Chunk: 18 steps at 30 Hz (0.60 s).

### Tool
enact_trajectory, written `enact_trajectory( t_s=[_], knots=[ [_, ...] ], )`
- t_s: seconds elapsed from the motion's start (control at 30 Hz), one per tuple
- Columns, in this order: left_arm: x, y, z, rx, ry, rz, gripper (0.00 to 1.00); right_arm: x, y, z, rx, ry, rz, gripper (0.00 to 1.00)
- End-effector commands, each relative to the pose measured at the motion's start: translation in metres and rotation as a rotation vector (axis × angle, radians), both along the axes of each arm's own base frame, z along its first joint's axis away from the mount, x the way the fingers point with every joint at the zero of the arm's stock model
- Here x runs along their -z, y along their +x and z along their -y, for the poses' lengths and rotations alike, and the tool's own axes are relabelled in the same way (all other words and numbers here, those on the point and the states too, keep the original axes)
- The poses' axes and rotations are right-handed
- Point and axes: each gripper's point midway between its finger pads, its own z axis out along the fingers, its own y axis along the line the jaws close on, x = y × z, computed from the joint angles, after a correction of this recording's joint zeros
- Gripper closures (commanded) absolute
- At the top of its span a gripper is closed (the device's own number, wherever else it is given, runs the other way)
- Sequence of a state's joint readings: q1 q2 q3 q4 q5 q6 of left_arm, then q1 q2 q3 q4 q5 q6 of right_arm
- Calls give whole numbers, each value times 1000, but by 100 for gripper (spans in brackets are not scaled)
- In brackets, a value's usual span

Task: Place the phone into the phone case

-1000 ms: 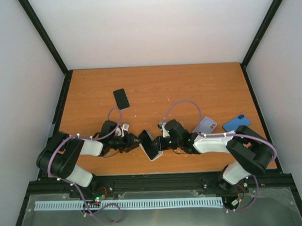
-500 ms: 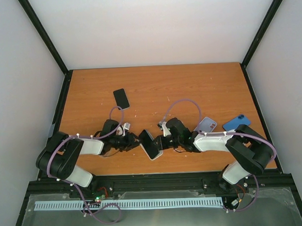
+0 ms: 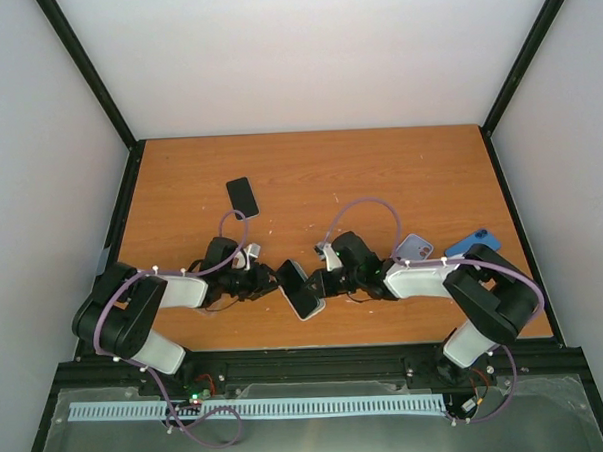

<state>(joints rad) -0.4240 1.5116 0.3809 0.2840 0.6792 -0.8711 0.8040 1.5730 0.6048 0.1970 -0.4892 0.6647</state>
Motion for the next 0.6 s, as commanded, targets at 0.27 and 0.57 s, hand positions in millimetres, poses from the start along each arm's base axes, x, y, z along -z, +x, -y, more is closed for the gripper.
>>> enact_trajectory(
  t_s=[0.27,0.57],
  knots=[
    [-11,17,5,-7,-8,102,60,38,-8,34,115,-215,-90,77],
    [-12,17,4,-11,-6,100,58,26,-1,45,126,-270,-22,63]
  ],
)
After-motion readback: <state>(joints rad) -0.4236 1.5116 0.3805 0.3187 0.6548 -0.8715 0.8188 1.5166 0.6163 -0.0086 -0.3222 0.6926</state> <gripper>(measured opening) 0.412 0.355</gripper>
